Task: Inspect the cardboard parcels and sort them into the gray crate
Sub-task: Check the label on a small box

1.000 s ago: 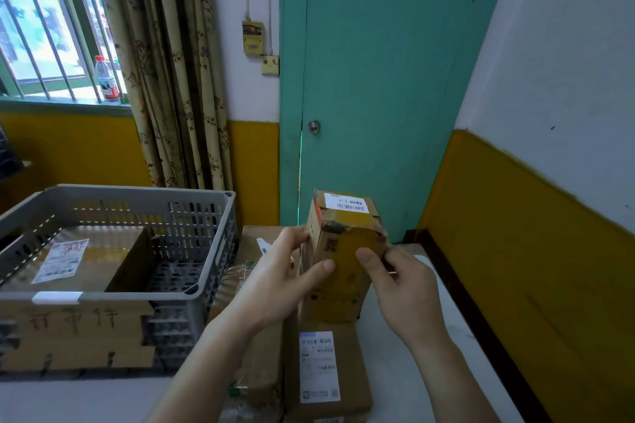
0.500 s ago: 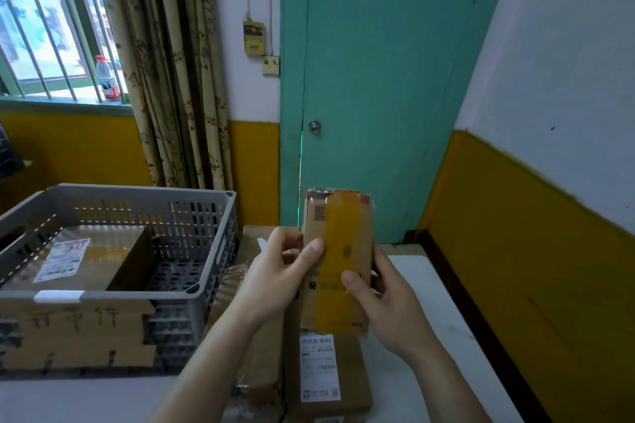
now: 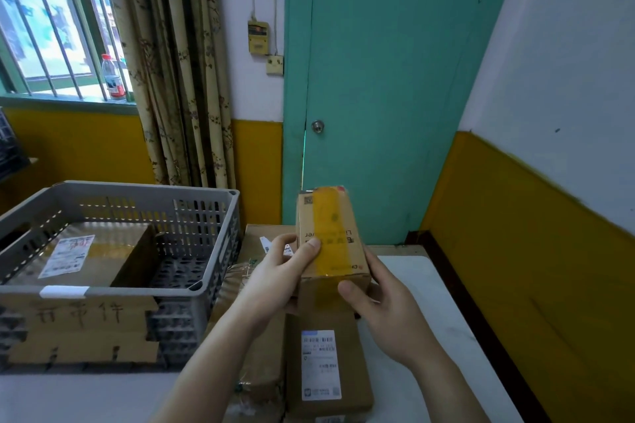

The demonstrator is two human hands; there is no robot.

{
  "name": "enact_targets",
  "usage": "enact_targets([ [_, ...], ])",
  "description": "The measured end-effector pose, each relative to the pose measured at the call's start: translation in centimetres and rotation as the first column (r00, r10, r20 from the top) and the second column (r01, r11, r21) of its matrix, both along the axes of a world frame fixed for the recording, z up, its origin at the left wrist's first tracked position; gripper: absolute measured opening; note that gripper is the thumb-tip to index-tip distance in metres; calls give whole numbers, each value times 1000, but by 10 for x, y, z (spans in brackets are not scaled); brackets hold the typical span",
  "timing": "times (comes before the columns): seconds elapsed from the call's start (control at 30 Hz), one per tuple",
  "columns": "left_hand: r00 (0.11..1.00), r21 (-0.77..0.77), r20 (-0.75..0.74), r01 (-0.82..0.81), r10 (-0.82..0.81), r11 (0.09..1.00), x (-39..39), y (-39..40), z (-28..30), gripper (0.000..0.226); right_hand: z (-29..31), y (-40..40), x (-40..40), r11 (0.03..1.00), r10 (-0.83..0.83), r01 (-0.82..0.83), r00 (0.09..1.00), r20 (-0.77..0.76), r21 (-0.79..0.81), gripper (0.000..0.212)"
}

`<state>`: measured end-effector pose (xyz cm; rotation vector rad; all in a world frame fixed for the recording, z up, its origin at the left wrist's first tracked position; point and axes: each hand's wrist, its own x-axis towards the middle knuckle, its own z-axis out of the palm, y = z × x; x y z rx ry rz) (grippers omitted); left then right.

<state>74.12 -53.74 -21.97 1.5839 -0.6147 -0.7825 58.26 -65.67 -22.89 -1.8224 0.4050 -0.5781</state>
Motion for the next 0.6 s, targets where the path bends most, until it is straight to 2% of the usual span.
enact_targets([
  [0.1,1000,14,6,30,-30,999,-4,1,0,85,-1,-1,1,998,-53,53,999,-5,-46,46],
  [0.17,993,-6,39,114,-114,993,-5,6,0,88,-1,-3,0,991,-112,111,994,-6,-71,40],
  [0.27,950,7,183,255,-252,967,-8,10,1,82,-1,-7,-1,973,-210,209,978,5,-93,27],
  [0.37,943,17,291,166,-164,986,-8,6,-4,85,-1,-9,-1,966,-240,238,971,-11,-98,22],
  [0.6,954,-9,296,52,-47,999,-10,0,-5,76,-2,-12,-6,978,-187,179,980,-67,-104,23],
])
